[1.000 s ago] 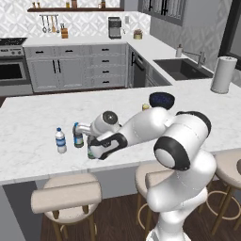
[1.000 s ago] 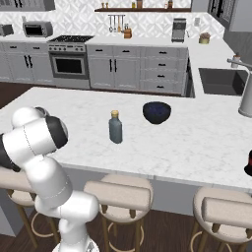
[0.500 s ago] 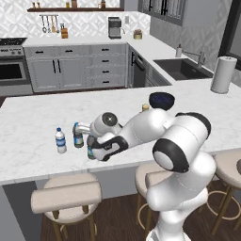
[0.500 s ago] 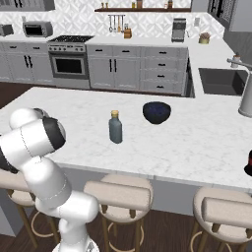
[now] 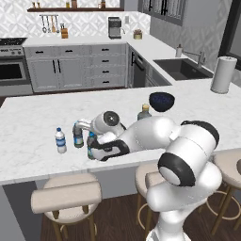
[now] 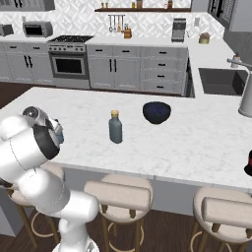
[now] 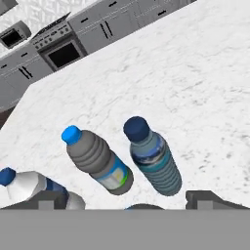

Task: Move the plastic bottles in the middle to the plastics group, and the glass bottles in the middle to the glass group.

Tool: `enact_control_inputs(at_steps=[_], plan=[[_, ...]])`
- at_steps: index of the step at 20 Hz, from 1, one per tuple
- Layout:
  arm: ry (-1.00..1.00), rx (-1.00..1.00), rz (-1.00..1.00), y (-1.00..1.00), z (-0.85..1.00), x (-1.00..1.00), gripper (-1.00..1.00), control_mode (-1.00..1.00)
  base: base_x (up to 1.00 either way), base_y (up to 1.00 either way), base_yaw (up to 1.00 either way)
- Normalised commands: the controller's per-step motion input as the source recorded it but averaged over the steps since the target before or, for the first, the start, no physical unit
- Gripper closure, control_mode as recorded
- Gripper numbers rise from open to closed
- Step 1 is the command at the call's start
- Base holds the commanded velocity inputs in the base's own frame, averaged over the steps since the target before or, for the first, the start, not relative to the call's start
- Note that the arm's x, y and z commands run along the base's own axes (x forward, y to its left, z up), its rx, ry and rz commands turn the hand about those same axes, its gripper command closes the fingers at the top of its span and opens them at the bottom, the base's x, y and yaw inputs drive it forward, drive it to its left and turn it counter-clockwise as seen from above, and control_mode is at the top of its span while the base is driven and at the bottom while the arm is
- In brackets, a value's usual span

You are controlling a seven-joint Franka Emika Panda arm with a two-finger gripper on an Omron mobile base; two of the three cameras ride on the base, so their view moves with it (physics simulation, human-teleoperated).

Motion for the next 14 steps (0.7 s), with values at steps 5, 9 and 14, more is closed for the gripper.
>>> enact_control_inputs(at_steps=[5,9,14], plan=[[0.0,0.03,-0.01,-0.64,0.53,-0.2,-1.0,-1.0,0.0,0.0,0.0],[0.0,0.05,0.0,-0.82,0.47,-0.25,-1.0,-1.0,0.0,0.0,0.0],[0.03,0.03,0.0,-0.82,0.47,-0.17,-1.0,-1.0,0.0,0.0,0.0]])
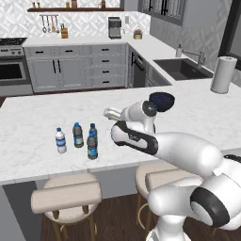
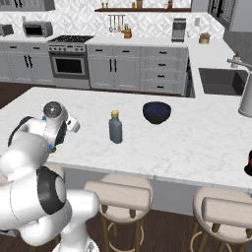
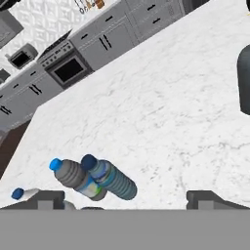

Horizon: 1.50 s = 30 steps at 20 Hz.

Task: Move the plastic bottles in the middle to the plastics group, and the glass bottles in the middle to the glass group.

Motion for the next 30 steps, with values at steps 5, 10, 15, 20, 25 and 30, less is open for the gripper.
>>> enact_control_inputs(at_steps=[5,10,15,20,25,30], plan=[[0.14,0.0,0.0,-0.74,0.39,-0.06,-1.0,-1.0,0.0,0.0,0.0],[0.24,0.0,-0.03,-0.67,0.31,0.0,-1.0,-1.0,0.0,0.0,0.0],[0.26,-0.06,-0.09,-0.56,0.22,0.0,-1.0,-1.0,0.0,0.0,0.0],[0.12,-0.1,-0.06,-0.56,0.09,0.01,-1.0,-1.0,0.0,0.0,0.0],[0.0,-0.15,-0.01,-0.36,0.02,0.17,-1.0,-1.0,0.0,0.0,0.0],[-0.04,-0.19,0.0,-0.19,-0.07,0.39,-1.0,-1.0,0.0,0.0,0.0]])
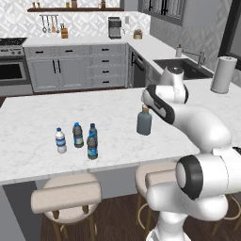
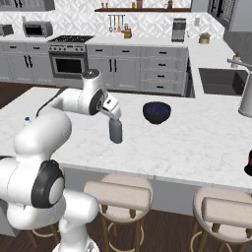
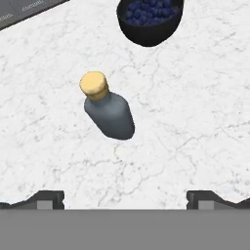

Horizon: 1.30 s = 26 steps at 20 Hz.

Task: Move the plastic bottles in the middle to the plastics group, and the glass bottles in the middle to the glass group.

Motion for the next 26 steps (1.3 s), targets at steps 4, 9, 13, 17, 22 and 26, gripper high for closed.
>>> enact_control_inputs(at_steps=[4,9,13,17,22,26], plan=[[-0.03,-0.11,0.01,0.0,-0.11,0.46,-1.0,-1.0,0.0,0.0,0.0],[0.0,0.0,0.0,0.0,-0.19,0.54,-1.0,-1.0,0.0,0.0,0.0],[0.0,0.0,0.0,0.0,-0.24,0.52,-1.0,-1.0,0.0,0.0,0.0],[0.01,0.0,0.0,0.0,-0.27,0.46,-1.0,-1.0,0.0,0.0,0.0],[0.02,0.0,0.0,0.0,-0.26,0.37,-1.0,-1.0,0.0,0.0,0.0],[0.02,0.0,0.01,0.0,-0.21,0.36,-1.0,-1.0,0.0,0.0,0.0]])
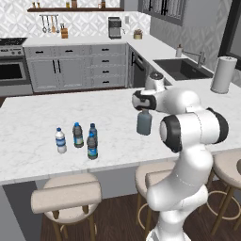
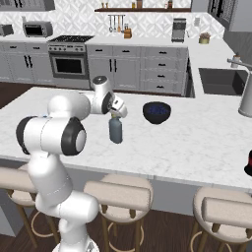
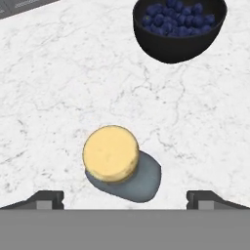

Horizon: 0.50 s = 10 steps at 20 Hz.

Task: Move the plastic bottles in the middle to the plastics group, and the glass bottles in the middle to the glass group.

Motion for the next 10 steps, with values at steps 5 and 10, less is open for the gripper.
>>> enact_control_inputs(at_steps=[5,10], plan=[[0.03,0.0,0.01,0.0,-0.14,0.37,-1.0,-1.0,0.0,0.0,0.0],[0.03,0.0,0.01,-0.02,-0.18,0.34,-1.0,-1.0,0.0,0.0,0.0]])
